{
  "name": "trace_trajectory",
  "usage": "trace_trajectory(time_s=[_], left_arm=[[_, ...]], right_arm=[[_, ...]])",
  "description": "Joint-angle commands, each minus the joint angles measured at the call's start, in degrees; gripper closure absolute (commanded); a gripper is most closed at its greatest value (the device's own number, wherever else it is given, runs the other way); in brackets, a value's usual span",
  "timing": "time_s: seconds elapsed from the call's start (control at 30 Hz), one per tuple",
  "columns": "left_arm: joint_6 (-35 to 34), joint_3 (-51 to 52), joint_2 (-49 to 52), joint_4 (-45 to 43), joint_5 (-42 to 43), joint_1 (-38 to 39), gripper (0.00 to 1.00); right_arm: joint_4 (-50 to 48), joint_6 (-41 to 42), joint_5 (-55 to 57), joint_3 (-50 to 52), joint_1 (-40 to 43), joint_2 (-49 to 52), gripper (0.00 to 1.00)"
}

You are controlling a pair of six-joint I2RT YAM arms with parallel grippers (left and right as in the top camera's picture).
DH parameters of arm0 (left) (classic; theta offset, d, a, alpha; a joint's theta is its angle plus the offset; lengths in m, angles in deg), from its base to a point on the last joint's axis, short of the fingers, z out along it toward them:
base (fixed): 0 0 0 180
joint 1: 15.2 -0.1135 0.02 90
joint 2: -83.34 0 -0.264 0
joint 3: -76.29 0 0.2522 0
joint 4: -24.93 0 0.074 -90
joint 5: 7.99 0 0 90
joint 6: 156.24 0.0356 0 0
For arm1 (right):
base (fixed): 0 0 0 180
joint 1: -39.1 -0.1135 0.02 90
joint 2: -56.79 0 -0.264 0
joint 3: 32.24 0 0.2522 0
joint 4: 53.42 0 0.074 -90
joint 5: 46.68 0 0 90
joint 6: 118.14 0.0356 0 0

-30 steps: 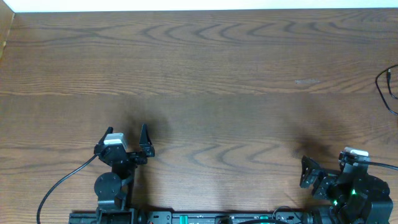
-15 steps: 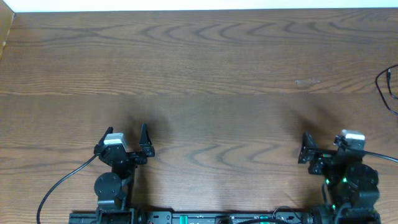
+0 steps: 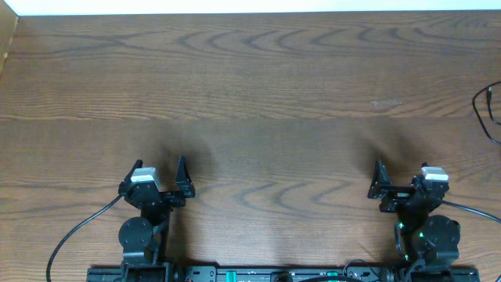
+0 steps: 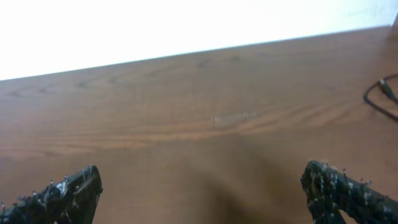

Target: Untangle cables

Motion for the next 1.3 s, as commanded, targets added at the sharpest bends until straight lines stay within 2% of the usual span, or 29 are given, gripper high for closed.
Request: trace_trajectory(time_s=[0.0, 0.73, 1.17, 1.27], left_arm=[[-0.11, 1.57, -0.31, 0.98, 0.50, -0.24, 0.02], [-0.11, 1.57, -0.31, 0.98, 0.50, -0.24, 0.02], [-0.11, 1.57, -0.31, 0.98, 0.50, -0.24, 0.02], [-0.11, 1.57, -0.31, 0.98, 0.50, -0.24, 0.02]], right_arm=[[-2.51, -3.23, -1.46, 1.31, -0.09, -1.25, 0.01], [-13.68, -5.70, -2.32, 7.78, 0.15, -1.62, 0.01], [-13.55, -6.82, -2.29, 7.78, 0.37, -1.64, 0.01], [-13.51, -9.14, -2.32, 7.78, 0.37, -1.64, 0.01]])
